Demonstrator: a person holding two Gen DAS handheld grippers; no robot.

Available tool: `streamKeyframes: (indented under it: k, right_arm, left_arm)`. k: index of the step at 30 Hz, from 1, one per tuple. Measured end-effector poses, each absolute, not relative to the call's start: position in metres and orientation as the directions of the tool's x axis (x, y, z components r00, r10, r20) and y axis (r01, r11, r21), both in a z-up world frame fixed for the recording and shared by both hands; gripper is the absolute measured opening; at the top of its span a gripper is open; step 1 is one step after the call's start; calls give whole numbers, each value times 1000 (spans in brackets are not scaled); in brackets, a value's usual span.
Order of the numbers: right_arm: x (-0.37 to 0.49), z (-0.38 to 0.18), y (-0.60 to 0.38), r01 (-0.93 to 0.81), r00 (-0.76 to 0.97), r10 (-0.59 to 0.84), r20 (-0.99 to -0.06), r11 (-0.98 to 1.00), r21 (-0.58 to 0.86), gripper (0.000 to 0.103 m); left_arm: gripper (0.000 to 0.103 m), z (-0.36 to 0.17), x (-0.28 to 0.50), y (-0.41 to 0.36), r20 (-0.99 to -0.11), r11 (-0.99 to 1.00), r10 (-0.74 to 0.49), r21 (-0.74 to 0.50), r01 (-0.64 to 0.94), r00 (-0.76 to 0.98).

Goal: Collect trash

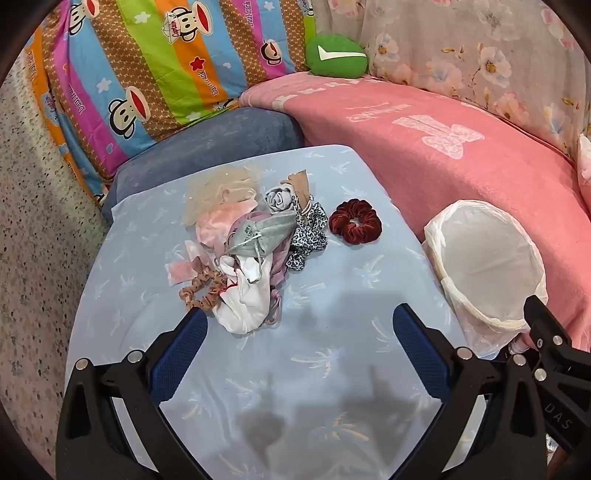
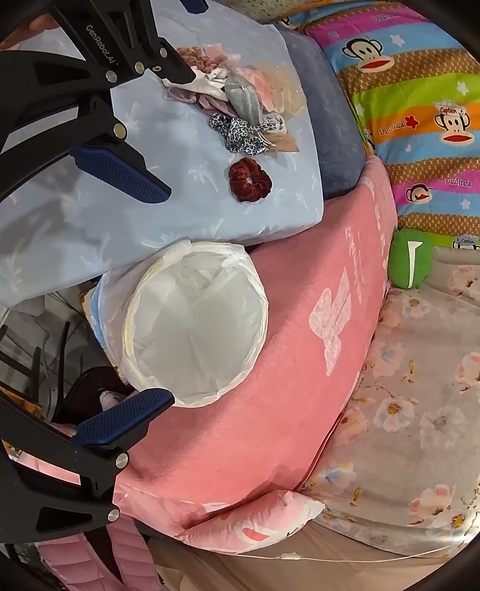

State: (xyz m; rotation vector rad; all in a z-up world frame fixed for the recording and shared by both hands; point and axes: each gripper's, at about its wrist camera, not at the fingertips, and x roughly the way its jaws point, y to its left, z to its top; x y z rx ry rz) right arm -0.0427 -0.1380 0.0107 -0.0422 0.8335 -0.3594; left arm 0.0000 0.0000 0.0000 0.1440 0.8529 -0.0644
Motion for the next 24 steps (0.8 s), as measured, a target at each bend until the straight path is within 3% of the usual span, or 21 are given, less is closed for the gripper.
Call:
streamKeyframes:
  k: [24]
  right_arm:
    - [-35,5,-149,301,610,-330,-720,938,-175,97]
  left_arm:
    - [96,1,3,-15,-752,987,1,105,118,659]
